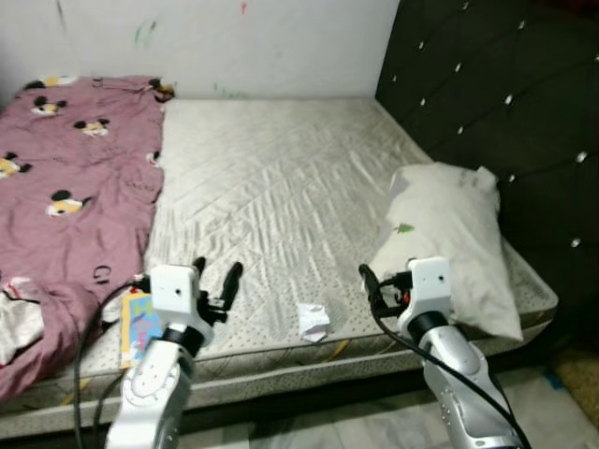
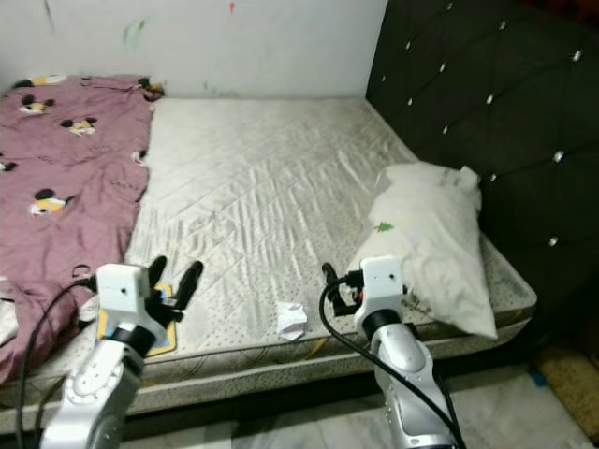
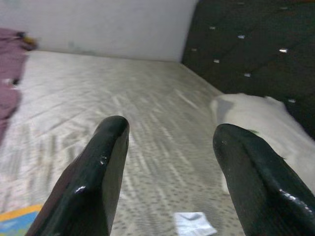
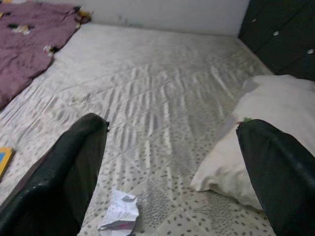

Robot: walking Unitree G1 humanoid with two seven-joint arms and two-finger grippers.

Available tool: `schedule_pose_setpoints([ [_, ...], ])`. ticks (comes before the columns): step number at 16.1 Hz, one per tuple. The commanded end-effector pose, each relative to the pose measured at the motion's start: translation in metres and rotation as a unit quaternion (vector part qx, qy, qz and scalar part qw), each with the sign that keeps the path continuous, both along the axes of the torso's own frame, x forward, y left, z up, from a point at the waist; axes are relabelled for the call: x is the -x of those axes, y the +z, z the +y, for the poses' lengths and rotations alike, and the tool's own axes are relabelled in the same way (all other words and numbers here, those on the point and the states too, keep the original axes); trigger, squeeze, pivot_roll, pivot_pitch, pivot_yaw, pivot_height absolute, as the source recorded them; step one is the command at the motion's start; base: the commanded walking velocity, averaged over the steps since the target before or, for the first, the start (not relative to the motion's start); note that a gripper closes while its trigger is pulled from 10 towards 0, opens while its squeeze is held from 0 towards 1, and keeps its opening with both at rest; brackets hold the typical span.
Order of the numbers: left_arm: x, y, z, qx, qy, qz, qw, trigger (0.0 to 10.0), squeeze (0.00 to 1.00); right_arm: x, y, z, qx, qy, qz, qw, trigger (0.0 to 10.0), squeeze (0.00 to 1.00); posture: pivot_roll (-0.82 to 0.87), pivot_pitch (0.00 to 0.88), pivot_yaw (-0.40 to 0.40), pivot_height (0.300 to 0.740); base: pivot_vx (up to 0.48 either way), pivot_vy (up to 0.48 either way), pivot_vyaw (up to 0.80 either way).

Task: Clean up the room

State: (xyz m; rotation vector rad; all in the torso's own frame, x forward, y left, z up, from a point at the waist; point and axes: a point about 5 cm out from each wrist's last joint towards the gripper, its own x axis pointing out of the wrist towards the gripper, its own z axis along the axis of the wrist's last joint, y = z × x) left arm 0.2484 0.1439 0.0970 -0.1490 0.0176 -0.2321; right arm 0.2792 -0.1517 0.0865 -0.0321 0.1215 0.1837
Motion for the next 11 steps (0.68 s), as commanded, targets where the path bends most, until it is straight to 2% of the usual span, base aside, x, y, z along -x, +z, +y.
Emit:
schedule_pose_setpoints([
  [1,-0.0019,0.0053,-0.0010,-0.001,-0.010,-0.012,1.000,10.0,0.00,-0.0012,0.0016,-0.0020,-0.002,-0.004,-0.003,1.000,10.0,0.00,-0.02,0.043,-0.056,0.740,0.326,0.000,0.00],
  [11,-0.0021,0.0054,-0.0009,-0.002,-0.013,-0.011,1.000,10.0,0.00,-0.0021,0.0024,-0.0021,-0.002,-0.005,-0.004,1.000,10.0,0.00,-0.02,0.048,-0.057,0.740,0.316,0.000,0.00],
])
